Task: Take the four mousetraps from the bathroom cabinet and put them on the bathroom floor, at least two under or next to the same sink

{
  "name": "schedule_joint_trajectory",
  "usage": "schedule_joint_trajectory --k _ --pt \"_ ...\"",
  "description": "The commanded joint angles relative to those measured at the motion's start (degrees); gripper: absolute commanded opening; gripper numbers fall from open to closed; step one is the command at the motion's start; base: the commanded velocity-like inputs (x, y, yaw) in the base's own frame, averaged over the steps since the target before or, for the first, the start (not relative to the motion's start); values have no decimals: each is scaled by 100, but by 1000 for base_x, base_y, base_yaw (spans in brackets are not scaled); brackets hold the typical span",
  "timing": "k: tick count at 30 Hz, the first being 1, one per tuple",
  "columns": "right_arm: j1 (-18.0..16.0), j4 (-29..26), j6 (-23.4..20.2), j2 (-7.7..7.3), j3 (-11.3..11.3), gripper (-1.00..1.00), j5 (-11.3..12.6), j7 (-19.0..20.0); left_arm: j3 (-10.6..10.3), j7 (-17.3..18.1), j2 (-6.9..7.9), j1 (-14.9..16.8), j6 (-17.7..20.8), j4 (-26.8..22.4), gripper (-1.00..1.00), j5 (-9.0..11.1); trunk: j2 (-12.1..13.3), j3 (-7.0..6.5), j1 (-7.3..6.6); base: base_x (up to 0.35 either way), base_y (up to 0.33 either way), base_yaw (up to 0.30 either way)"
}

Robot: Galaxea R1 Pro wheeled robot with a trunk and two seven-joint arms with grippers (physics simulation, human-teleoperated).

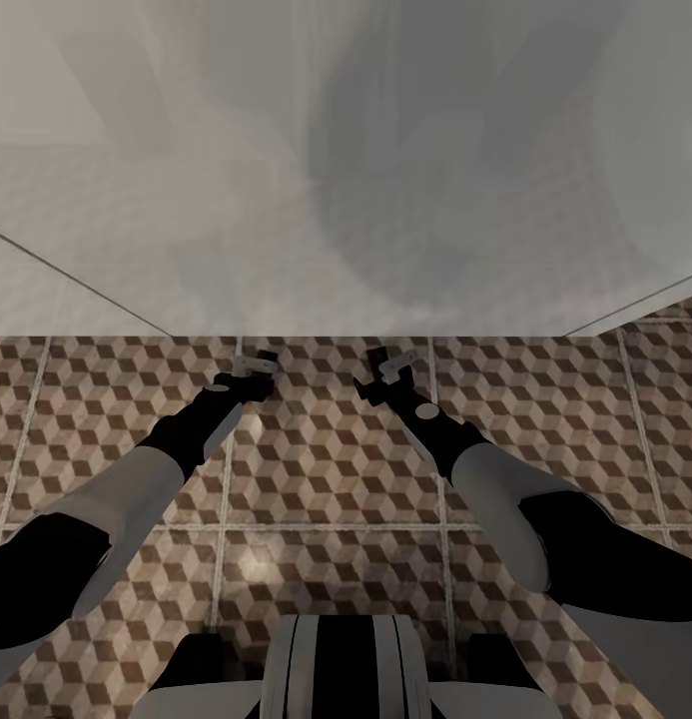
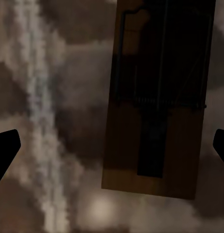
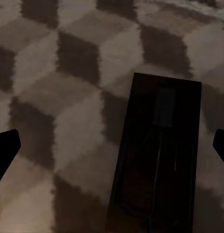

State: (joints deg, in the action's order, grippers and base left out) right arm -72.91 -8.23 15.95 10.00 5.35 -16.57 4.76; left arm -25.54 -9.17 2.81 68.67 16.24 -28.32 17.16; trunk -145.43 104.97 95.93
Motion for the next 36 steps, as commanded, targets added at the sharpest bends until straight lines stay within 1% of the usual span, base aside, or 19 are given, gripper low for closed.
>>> schedule_joint_trajectory --k 1,18,24,36 --pt "-4 5 13 0 28 100 14 -1 -48 -49 9 1 28 -16 100 62 -1 3 -1 0 0 0" --pt "-4 7 13 0 28 100 14 -1 -47 -49 9 -1 28 -16 100 62 -1 3 -1 -8 0 0" --pt "-4 6 13 0 28 100 14 -1 -48 -49 9 -1 28 -16 100 60 -1 3 -1 -253 0 0" --pt "-4 6 13 0 28 100 14 -1 -48 -49 -9 1 28 -19 100 61 -1 3 -1 -329 0 0"
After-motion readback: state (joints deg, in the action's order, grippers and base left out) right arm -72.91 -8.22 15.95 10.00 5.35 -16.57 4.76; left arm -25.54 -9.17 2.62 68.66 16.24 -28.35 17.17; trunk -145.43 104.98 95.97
